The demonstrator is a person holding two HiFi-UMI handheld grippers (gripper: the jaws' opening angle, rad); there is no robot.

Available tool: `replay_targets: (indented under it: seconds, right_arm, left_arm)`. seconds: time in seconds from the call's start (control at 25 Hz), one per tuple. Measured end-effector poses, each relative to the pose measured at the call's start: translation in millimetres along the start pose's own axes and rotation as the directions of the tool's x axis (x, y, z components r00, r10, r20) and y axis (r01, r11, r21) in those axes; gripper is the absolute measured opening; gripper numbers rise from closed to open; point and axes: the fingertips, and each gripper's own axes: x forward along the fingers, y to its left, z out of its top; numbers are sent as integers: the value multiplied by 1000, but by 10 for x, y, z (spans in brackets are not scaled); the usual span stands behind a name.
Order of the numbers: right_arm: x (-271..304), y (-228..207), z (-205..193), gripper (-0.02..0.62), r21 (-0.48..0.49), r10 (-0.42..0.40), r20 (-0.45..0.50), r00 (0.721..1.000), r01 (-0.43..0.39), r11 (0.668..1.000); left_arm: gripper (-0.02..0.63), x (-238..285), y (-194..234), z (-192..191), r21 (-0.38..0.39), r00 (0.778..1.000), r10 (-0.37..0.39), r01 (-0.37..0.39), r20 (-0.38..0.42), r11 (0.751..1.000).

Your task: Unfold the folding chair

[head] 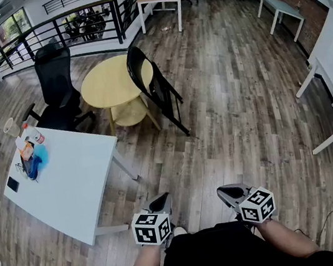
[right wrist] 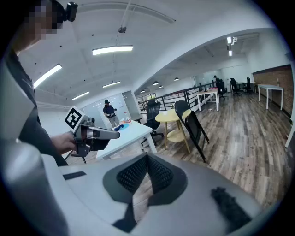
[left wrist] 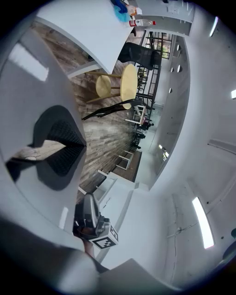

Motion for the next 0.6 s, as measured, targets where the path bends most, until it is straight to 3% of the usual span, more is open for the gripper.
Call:
replay_targets:
  seconds: [0.6]
  right_arm:
    - [108, 319, -65, 5, 48, -100, 24, 995, 99, 994]
  left_arm:
    - [8, -312, 459, -261, -4, 998, -28, 28, -54, 1000]
